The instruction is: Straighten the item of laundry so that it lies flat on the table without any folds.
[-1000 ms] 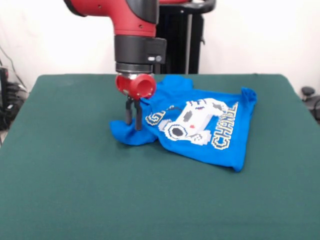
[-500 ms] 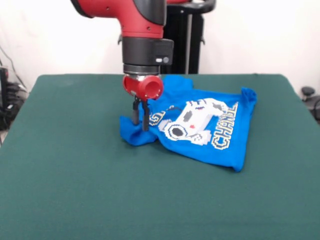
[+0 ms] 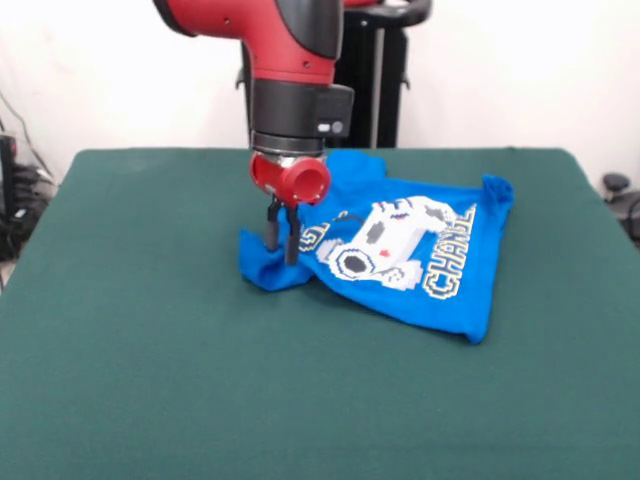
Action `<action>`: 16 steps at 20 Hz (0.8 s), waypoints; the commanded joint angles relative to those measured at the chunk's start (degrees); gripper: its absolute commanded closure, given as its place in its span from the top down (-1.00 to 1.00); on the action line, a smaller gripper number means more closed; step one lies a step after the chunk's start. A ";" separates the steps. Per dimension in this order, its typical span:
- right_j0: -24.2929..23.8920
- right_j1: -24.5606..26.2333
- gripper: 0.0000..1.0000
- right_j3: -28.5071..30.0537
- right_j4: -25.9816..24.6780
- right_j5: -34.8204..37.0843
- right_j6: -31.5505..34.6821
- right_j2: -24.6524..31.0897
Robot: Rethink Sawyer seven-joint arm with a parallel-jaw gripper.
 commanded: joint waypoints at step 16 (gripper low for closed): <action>8.78 11.47 1.00 -14.60 7.86 -6.43 3.38 -12.60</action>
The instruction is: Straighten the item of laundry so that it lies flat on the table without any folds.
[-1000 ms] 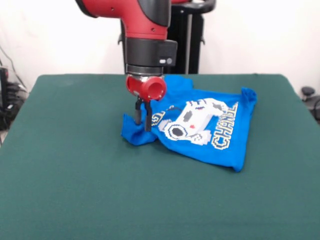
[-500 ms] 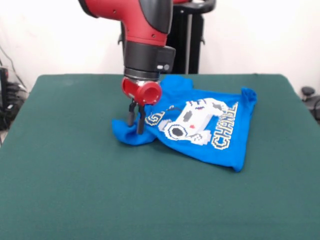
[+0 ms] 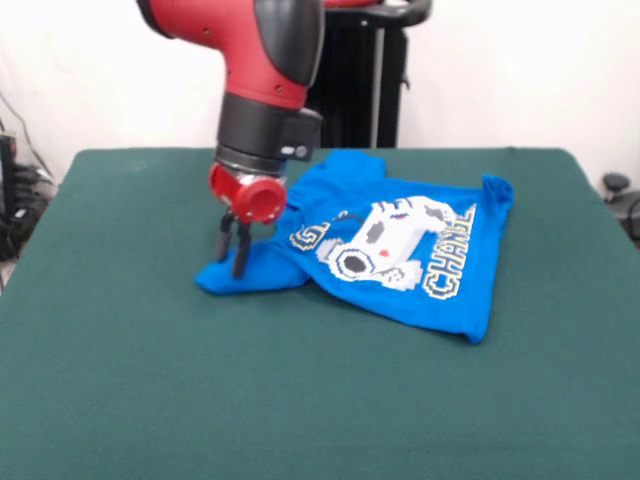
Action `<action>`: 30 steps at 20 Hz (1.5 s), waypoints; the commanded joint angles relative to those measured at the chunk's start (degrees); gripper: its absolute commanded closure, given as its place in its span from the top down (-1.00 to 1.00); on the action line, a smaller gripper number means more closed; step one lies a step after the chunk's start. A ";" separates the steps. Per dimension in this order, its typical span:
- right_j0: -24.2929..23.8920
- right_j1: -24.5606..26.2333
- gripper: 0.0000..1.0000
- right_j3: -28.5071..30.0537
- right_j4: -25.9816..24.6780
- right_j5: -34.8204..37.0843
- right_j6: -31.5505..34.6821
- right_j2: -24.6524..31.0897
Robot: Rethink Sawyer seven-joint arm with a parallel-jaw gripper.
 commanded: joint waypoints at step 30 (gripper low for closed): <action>-13.53 -3.80 1.00 -0.35 -13.41 10.06 1.33 16.68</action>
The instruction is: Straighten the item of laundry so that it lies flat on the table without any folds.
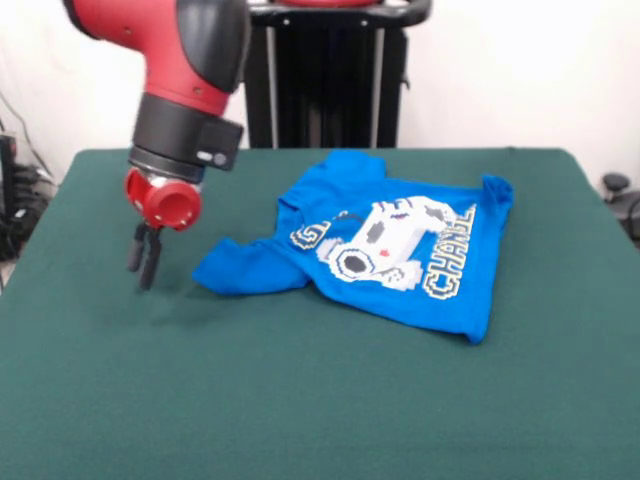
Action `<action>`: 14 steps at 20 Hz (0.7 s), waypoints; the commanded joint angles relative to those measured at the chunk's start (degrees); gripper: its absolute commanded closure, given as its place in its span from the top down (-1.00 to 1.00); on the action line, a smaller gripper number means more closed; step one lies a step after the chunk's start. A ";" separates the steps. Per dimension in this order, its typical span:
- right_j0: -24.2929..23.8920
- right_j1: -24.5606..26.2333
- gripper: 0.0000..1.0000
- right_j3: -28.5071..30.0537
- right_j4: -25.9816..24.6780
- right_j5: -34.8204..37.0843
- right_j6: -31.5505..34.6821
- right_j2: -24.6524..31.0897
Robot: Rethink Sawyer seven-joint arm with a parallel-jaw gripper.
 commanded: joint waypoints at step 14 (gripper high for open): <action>-19.58 -2.18 1.00 11.42 -14.00 17.74 -1.64 32.83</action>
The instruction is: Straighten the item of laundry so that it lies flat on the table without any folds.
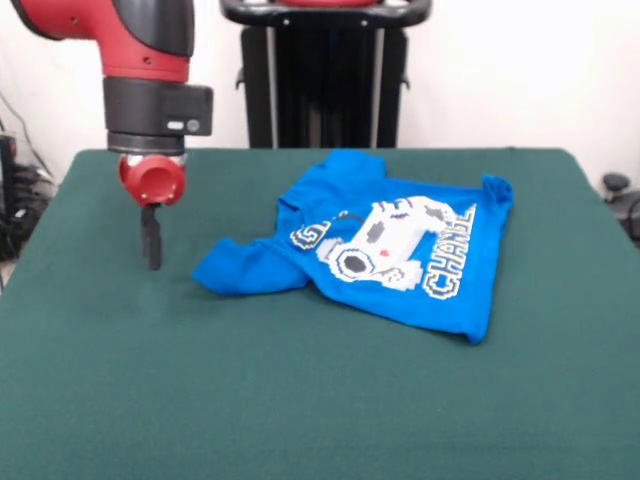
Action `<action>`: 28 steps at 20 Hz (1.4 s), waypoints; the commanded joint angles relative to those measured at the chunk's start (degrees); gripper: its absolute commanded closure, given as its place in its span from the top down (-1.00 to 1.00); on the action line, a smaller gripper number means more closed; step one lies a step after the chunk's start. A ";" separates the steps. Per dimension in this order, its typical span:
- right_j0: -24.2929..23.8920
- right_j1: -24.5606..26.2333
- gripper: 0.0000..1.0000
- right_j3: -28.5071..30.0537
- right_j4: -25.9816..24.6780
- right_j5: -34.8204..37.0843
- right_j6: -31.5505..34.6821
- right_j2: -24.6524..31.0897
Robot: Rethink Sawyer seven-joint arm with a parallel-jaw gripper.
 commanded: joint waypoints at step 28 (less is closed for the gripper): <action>-4.18 6.47 1.00 4.27 -9.10 12.68 -2.53 16.83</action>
